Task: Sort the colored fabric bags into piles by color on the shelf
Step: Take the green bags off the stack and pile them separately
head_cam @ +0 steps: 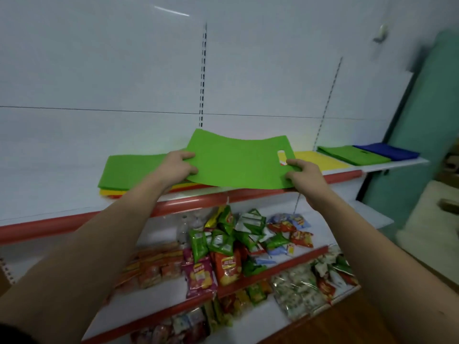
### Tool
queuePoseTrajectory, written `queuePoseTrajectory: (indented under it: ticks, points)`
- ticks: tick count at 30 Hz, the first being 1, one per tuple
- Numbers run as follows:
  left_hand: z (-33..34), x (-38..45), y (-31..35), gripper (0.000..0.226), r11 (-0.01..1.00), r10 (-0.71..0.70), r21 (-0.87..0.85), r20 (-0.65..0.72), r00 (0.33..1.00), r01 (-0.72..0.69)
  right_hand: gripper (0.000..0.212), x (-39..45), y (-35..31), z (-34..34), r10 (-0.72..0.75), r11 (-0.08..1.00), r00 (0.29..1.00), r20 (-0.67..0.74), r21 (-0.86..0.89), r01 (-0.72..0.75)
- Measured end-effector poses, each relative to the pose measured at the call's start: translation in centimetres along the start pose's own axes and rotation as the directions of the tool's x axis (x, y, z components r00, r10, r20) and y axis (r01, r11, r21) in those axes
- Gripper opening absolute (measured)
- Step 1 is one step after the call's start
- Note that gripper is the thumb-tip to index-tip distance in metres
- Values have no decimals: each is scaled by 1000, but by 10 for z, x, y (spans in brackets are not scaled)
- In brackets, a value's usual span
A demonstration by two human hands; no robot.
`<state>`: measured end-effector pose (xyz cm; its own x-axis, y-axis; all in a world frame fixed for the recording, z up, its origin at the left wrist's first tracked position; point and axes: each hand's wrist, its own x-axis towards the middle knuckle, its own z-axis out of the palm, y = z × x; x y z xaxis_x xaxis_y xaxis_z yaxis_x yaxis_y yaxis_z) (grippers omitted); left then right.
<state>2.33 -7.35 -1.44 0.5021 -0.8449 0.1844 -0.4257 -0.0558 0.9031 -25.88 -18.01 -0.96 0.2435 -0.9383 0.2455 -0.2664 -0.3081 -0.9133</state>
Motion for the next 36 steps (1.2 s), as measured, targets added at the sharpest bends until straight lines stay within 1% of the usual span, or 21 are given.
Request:
queuePoseTrajectory:
  ticks: [6,10,15,19,22,25,27,29,34,36]
  points:
    - [71,-12,32,61,998,46,-48,174,984,-39,48,-17,28,-80,69,996,995,-71,56,-65]
    - [123,-12,45,64,993,66,-109,247,967,-40,50,-22,58,-131,118,991,985,-129,72,-110]
    - [197,-22,56,71,979,100,-194,233,967,-54,50,-22,92,-195,157,984,967,-199,111,-137]
    - [257,-31,68,65,980,115,-190,287,951,-61,48,-28,118,-247,173,983,960,-219,107,-152]
    - [297,-29,78,67,975,114,-217,319,941,-44,50,-28,137,-287,177,982,951,-254,116,-151]
    - [333,-26,88,73,960,109,-279,365,925,-3,49,-28,157,-318,191,979,940,-282,126,-162]
    - [355,-25,96,69,956,115,-293,386,915,4,48,-23,169,-335,202,977,937,-284,126,-173]
    - [376,-19,100,67,954,128,-301,403,906,-1,48,-16,181,-351,200,979,936,-288,92,-181]
    - [433,14,92,70,948,117,-317,453,884,37,46,6,206,-389,189,979,940,-284,-22,-203]
    - [461,31,90,69,947,128,-319,465,876,31,45,18,219,-402,196,977,941,-277,-27,-211]
